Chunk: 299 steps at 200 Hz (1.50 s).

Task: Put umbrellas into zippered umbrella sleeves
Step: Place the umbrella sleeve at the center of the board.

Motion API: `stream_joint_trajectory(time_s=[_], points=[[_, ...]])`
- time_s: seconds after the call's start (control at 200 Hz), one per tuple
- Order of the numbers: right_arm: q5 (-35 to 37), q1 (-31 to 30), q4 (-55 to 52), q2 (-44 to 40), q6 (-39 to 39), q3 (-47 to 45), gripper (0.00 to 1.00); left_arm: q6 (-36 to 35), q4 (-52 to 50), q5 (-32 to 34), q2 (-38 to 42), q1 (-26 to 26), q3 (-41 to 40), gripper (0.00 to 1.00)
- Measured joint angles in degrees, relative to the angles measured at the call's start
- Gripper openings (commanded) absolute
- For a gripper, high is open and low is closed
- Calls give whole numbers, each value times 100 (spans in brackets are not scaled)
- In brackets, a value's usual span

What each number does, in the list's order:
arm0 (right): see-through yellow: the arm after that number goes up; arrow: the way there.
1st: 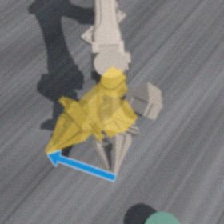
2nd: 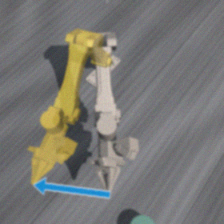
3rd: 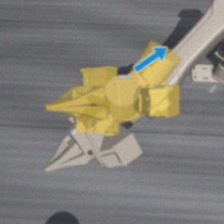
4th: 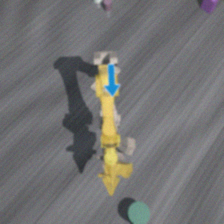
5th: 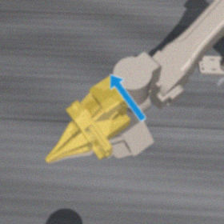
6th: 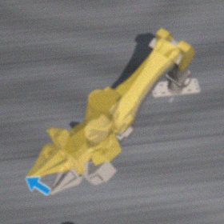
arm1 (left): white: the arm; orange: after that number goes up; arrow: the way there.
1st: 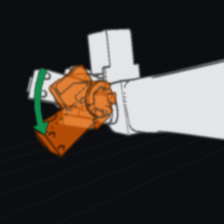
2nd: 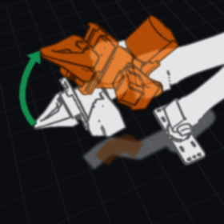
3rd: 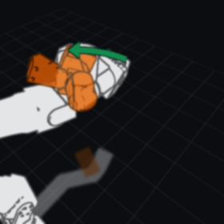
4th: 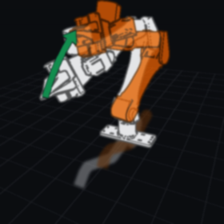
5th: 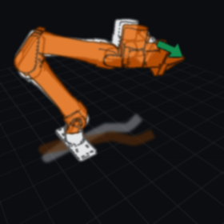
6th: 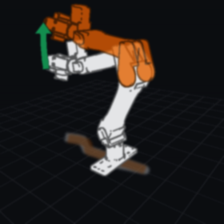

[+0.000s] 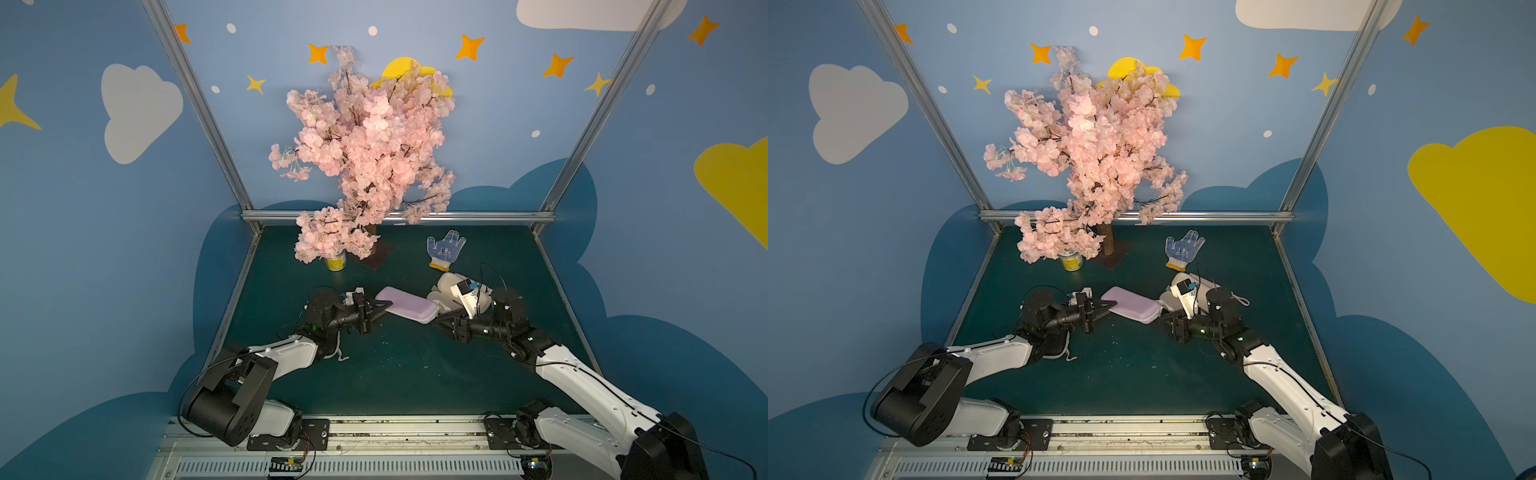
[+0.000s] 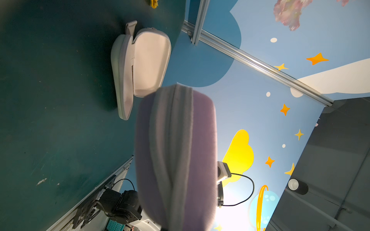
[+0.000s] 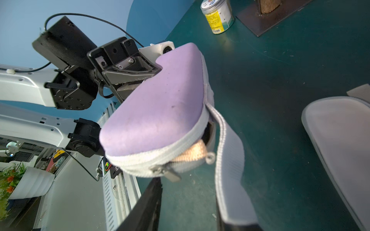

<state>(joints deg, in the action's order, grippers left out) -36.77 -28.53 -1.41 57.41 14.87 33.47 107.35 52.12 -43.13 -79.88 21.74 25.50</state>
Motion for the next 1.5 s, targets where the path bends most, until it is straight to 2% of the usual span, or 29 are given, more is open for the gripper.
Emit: stream_joint_trajectory(time_s=[0.195,0.46,0.986,1.387,1.497], points=[[-297,-2,87,-59,-219,7,40,-234,-378,-509,282,-339,214,3],[-656,-81,28,273,-590,428,39,-365,-549,-815,415,-400,295,3],[-564,-310,-168,184,-1132,557,38,-452,-660,-940,503,-468,295,3],[-411,-483,-308,-13,-1215,555,39,-656,-813,-1005,638,-505,291,3],[-199,-555,-492,-35,-1196,555,44,-922,-997,-1019,643,-540,286,3]])
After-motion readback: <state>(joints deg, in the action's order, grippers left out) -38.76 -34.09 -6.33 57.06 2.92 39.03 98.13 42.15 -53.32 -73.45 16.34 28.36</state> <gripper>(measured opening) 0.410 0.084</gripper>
